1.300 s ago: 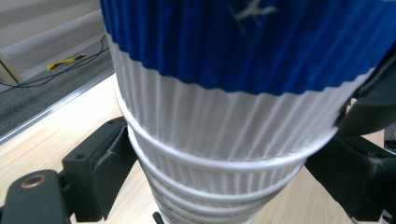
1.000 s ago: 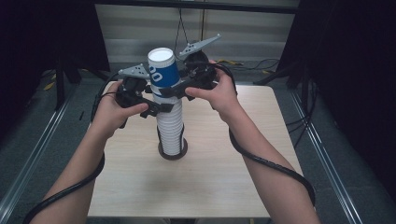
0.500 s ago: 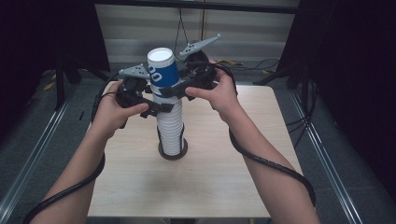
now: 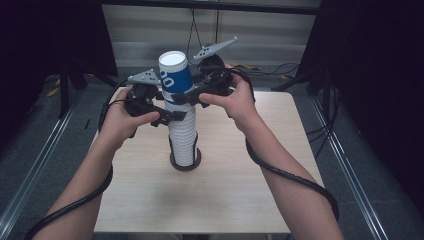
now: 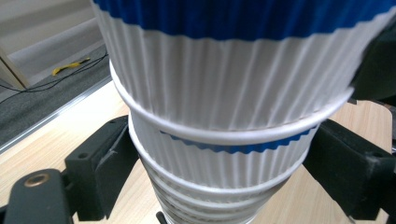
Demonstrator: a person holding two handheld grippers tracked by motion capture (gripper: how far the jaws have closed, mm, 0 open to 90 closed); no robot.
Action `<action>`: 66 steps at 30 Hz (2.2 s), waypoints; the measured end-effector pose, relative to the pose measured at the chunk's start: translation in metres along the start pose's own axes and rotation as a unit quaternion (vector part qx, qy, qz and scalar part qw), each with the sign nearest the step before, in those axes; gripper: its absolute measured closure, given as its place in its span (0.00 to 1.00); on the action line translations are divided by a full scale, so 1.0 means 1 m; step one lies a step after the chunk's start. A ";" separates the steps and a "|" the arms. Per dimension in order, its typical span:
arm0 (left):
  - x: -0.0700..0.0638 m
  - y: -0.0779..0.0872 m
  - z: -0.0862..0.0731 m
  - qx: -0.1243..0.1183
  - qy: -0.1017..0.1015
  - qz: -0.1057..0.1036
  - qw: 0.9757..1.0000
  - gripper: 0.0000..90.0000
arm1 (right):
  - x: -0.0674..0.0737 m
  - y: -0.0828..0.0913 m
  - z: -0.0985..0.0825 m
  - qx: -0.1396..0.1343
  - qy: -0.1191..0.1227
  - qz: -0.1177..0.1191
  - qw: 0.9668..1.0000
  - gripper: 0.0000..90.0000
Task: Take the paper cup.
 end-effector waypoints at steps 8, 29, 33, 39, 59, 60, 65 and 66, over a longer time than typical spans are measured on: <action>0.000 0.000 -0.001 -0.003 0.000 0.003 1.000 0.14 | -0.001 0.003 0.002 -0.016 -0.012 0.006 1.000 0.20; -0.001 0.000 0.000 -0.001 -0.001 0.002 1.000 0.14 | -0.001 0.000 -0.003 -0.005 -0.007 -0.001 1.000 0.16; -0.001 0.000 -0.001 -0.003 -0.002 0.004 1.000 0.14 | -0.002 -0.004 -0.004 -0.007 -0.015 0.001 1.000 0.15; -0.002 0.000 0.000 -0.001 -0.003 0.002 1.000 0.14 | -0.001 -0.010 -0.003 -0.009 -0.022 0.000 1.000 0.15; -0.001 0.000 -0.001 -0.005 -0.003 0.005 1.000 0.14 | 0.005 0.017 0.025 -0.025 -0.020 -0.004 0.999 0.21; -0.001 0.000 -0.001 -0.005 -0.003 0.005 1.000 0.14 | 0.006 0.017 0.025 -0.026 -0.021 -0.004 0.999 0.21; -0.001 0.000 -0.001 -0.005 -0.003 0.005 1.000 0.14 | 0.006 0.020 0.028 -0.027 -0.021 -0.003 0.999 0.22; -0.002 -0.001 -0.001 -0.006 -0.001 0.004 1.000 0.14 | 0.006 0.020 0.029 -0.028 -0.021 -0.001 0.999 0.22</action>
Point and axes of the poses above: each handheld gripper's, and its own axes: y roughly backward along the jaws, z roughly out of its top, x roughly to its left, the point moved 3 cm from there along -y, roughly forward along the jaws, and after that the axes turned 10 degrees about -y, right-handed, at the moved point
